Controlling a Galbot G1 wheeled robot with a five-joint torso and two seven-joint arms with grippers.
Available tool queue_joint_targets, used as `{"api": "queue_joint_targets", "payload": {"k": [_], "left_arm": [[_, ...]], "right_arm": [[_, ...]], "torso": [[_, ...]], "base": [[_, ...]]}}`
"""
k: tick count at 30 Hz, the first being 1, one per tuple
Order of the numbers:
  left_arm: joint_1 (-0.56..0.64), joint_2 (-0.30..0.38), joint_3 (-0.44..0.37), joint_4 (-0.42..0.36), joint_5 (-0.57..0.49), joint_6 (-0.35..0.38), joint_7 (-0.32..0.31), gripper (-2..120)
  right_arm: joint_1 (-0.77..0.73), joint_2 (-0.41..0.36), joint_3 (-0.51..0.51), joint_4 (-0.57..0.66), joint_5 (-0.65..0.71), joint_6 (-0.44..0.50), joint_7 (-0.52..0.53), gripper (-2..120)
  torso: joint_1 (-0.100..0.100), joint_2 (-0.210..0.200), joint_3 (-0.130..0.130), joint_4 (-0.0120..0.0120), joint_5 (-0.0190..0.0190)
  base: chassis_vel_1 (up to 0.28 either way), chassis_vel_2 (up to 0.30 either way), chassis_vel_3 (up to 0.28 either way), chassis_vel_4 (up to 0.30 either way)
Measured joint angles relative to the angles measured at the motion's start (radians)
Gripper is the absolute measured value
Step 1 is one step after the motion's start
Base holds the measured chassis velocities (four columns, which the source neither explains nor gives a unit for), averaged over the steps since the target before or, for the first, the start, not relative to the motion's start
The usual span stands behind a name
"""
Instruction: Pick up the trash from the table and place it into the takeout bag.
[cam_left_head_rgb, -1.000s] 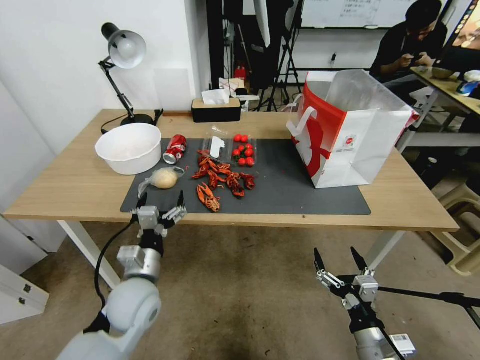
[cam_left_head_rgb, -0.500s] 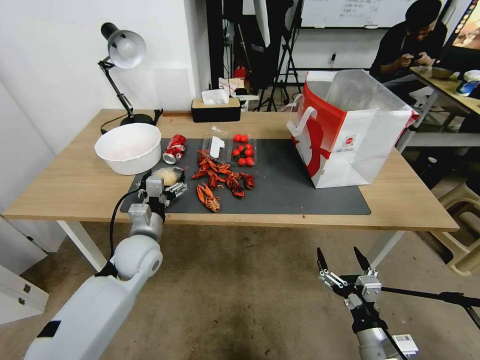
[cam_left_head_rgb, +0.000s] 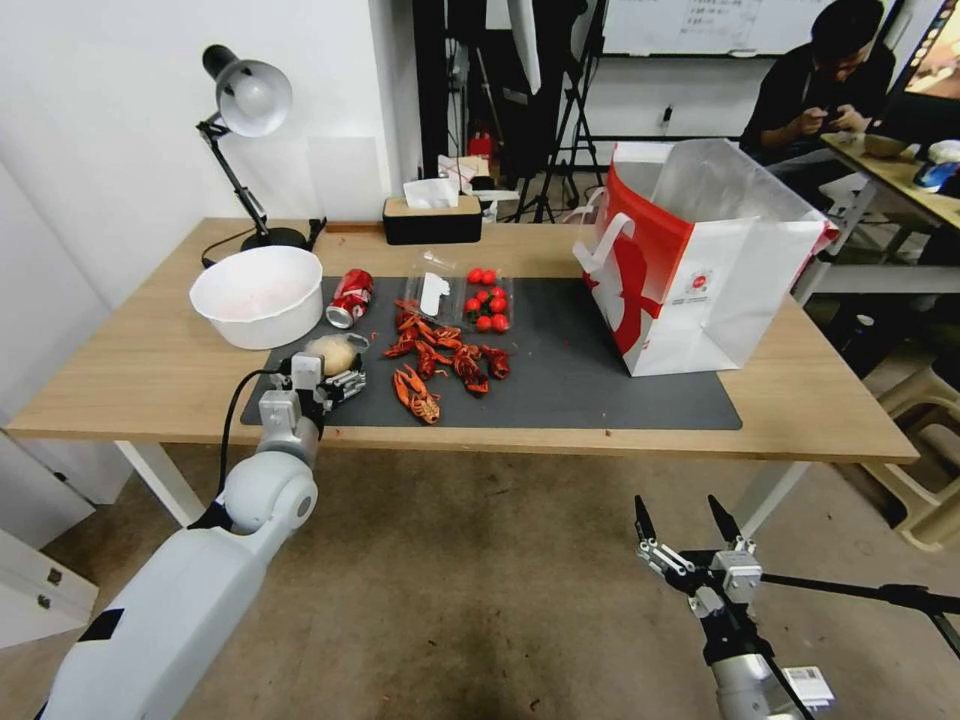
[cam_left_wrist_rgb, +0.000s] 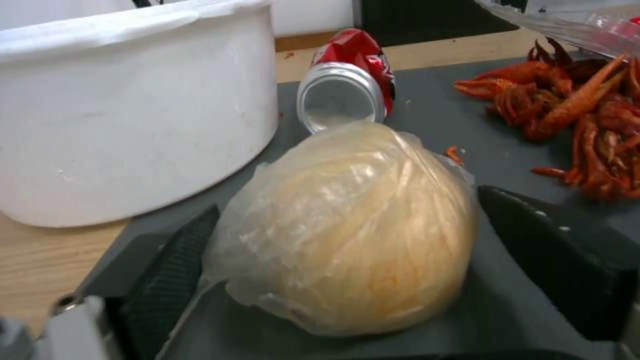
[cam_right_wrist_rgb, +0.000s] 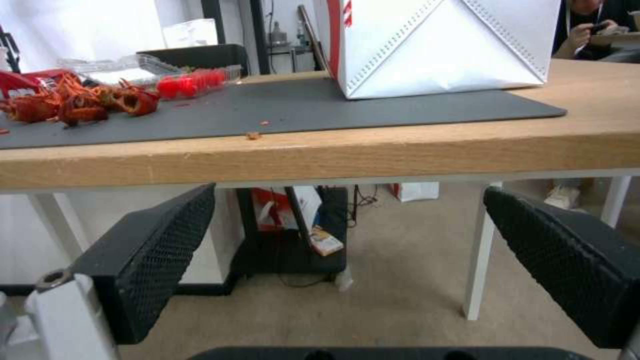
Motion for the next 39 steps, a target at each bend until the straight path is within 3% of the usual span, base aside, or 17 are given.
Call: {"api": "queue_joint_targets", "payload": {"k": [3, 5, 10, 12, 15, 18, 20, 25, 29, 30, 31, 33, 34, 37, 38, 39], "left_arm": [[-0.004, -0.001, 0.000, 0.003, -0.002, 0.000, 0.000, 89], [-0.006, -0.002, 0.001, 0.005, -0.003, 0.001, 0.000, 77], [-0.008, -0.004, 0.002, 0.009, -0.006, 0.003, 0.000, 62], [-0.008, -0.004, 0.002, 0.009, -0.006, 0.003, 0.000, 62], [-0.006, -0.004, 0.003, 0.010, -0.008, 0.003, 0.003, 42], [-0.003, -0.004, 0.003, 0.011, -0.010, 0.003, 0.005, 35], [0.001, -0.004, 0.001, 0.013, -0.013, -0.003, 0.009, 19], [0.015, 0.000, -0.008, -0.010, -0.050, -0.062, 0.035, 10], [0.007, 0.027, -0.022, -0.052, -0.153, -0.219, 0.214, 7], [0.007, 0.027, -0.022, -0.052, -0.153, -0.219, 0.214, 7], [-0.010, 0.036, -0.022, -0.048, -0.197, -0.253, 0.312, 7], [-0.066, 0.049, -0.018, -0.034, -0.263, -0.278, 0.463, 7], [-0.066, 0.049, -0.018, -0.034, -0.263, -0.278, 0.463, 7], [-0.248, 0.054, 0.041, 0.019, -0.341, -0.286, 0.653, 7], [-0.298, 0.054, 0.073, 0.033, -0.356, -0.284, 0.693, 7], [-0.298, 0.054, 0.073, 0.033, -0.356, -0.284, 0.693, 7]], "right_arm": [[0.000, -0.001, 0.000, -0.001, 0.001, 0.000, 0.000, 100], [-0.001, -0.001, 0.001, -0.001, 0.001, 0.000, 0.001, 100], [-0.002, -0.002, 0.001, -0.002, 0.002, 0.001, 0.001, 100], [-0.002, -0.002, 0.001, -0.002, 0.002, 0.001, 0.001, 100], [-0.003, -0.002, 0.002, -0.002, 0.002, 0.001, 0.001, 100], [-0.003, -0.003, 0.002, -0.002, 0.002, 0.002, 0.001, 100], [-0.006, -0.003, 0.002, -0.002, 0.002, 0.004, 0.001, 100], [-0.007, -0.002, 0.001, -0.002, 0.001, 0.006, 0.001, 100], [-0.016, -0.005, -0.001, -0.002, -0.001, 0.013, 0.001, 100], [-0.016, -0.005, -0.001, -0.002, -0.001, 0.013, 0.001, 100], [-0.020, -0.006, 0.000, -0.001, -0.002, 0.017, 0.000, 100], [-0.031, -0.005, 0.006, 0.002, -0.008, 0.030, -0.002, 100], [-0.031, -0.005, 0.006, 0.002, -0.008, 0.030, -0.002, 100], [-0.049, -0.004, 0.027, 0.009, -0.010, 0.042, -0.007, 100], [-0.051, -0.003, 0.030, 0.010, -0.010, 0.043, -0.007, 100], [-0.051, -0.003, 0.030, 0.010, -0.010, 0.043, -0.007, 100]], "torso": [[0.000, 0.000, 0.000, 0.0000, 0.0000], [0.000, 0.000, 0.000, 0.0000, 0.0000], [0.000, 0.000, 0.000, 0.0000, 0.0000], [0.000, 0.000, 0.000, 0.0000, 0.0000], [0.000, 0.000, 0.000, 0.0000, 0.0000], [0.000, 0.000, 0.000, 0.0000, 0.0001], [0.000, 0.000, 0.000, -0.0001, 0.0000], [0.000, 0.000, 0.000, 0.0001, -0.0003], [0.000, 0.000, 0.000, 0.0001, -0.0002], [0.000, 0.000, 0.000, 0.0001, -0.0002], [0.000, 0.000, 0.000, -0.0001, 0.0000], [0.000, 0.000, 0.000, 0.0003, 0.0001], [0.000, 0.000, 0.000, 0.0003, 0.0001], [0.000, 0.000, 0.000, 0.0001, 0.0001], [0.000, 0.000, 0.000, 0.0002, 0.0000], [0.000, 0.000, 0.000, 0.0002, 0.0000]], "base": [[0.000, 0.000, 0.000, 0.000], [0.000, 0.000, 0.000, 0.000], [0.000, 0.000, 0.000, 0.000], [0.000, 0.000, 0.000, 0.000], [0.000, 0.000, 0.000, 0.000], [0.000, 0.000, 0.000, 0.000], [0.000, 0.000, 0.000, 0.000], [0.000, 0.000, 0.000, 0.000], [0.000, 0.000, 0.000, 0.000], [0.000, 0.000, 0.000, 0.000], [0.000, 0.000, 0.000, 0.000], [0.000, 0.000, 0.000, 0.000], [0.000, 0.000, 0.000, 0.000], [0.000, 0.000, 0.000, 0.000], [0.000, 0.000, 0.000, 0.000], [0.000, 0.000, 0.000, 0.000]]}}
